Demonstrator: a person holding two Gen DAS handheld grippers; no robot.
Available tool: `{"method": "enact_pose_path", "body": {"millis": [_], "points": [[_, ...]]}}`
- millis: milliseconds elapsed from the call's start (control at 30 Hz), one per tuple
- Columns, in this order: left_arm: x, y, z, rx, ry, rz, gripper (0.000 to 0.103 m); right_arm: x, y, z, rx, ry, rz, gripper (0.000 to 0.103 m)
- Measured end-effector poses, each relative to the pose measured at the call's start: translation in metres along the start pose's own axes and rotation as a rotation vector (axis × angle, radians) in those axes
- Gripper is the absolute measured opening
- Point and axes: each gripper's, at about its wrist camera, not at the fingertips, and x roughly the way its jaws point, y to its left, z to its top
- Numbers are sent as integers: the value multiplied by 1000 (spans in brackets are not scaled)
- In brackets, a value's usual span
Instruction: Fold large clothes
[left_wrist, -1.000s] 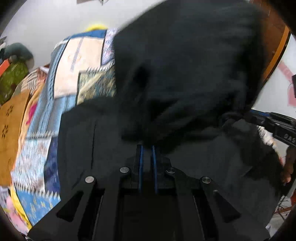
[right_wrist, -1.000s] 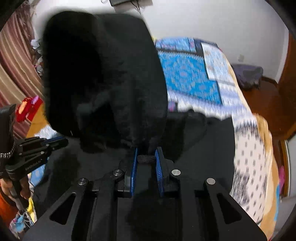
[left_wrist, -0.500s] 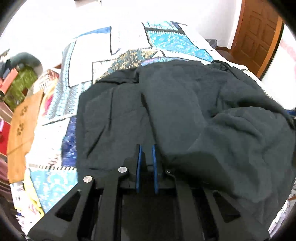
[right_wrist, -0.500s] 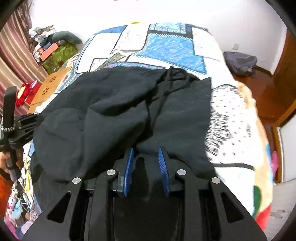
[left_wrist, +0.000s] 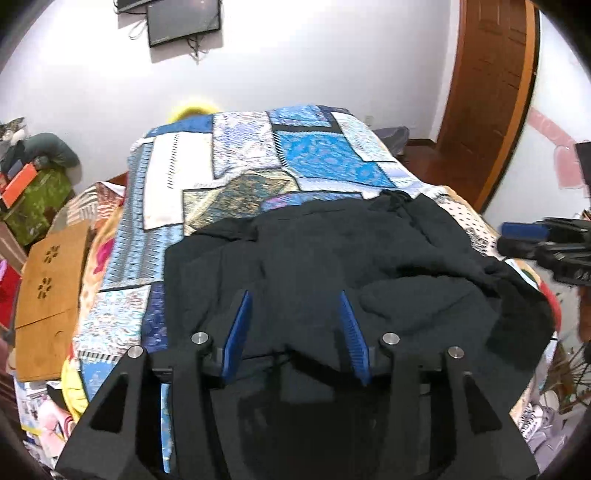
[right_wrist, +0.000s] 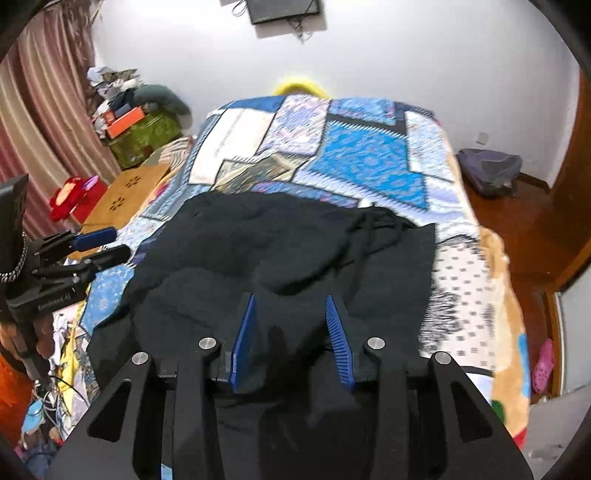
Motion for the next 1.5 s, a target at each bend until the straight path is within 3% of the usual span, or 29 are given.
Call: {"method": "enact_pose_path", "body": {"millis": [133, 233, 300, 367, 533, 800, 933, 1133, 1300, 1500], "points": [[25, -14, -15, 9, 75, -30, 53, 30, 10, -17, -6, 85, 10, 36], [50, -19, -36, 14, 145, -9, 56, 50, 9, -35, -2, 151, 8, 37], [62, -20, -49, 21, 182, 2, 57, 55, 9, -44, -11, 166, -7, 47], [68, -17, -60, 3, 209, -3, 58, 51, 9, -49, -7, 171, -13, 48], [49, 2, -71, -74, 207, -33, 63, 22, 5, -56, 25, 137, 18, 48], [2, 53, -96, -104, 181, 70, 72, -14, -22, -67, 67, 118, -40, 53], [-8, 97, -122, -220, 226, 87, 72, -31, -44, -78, 114, 106, -96, 53], [-13, 148, -168, -417, 294, 52, 73, -46, -77, -95, 236, 101, -141, 53], [-12, 165, -203, -552, 328, -47, 73, -45, -96, -112, 315, 129, -156, 53], [6, 166, -236, -678, 370, -155, 73, -32, -105, -127, 380, 168, -115, 54]]}}
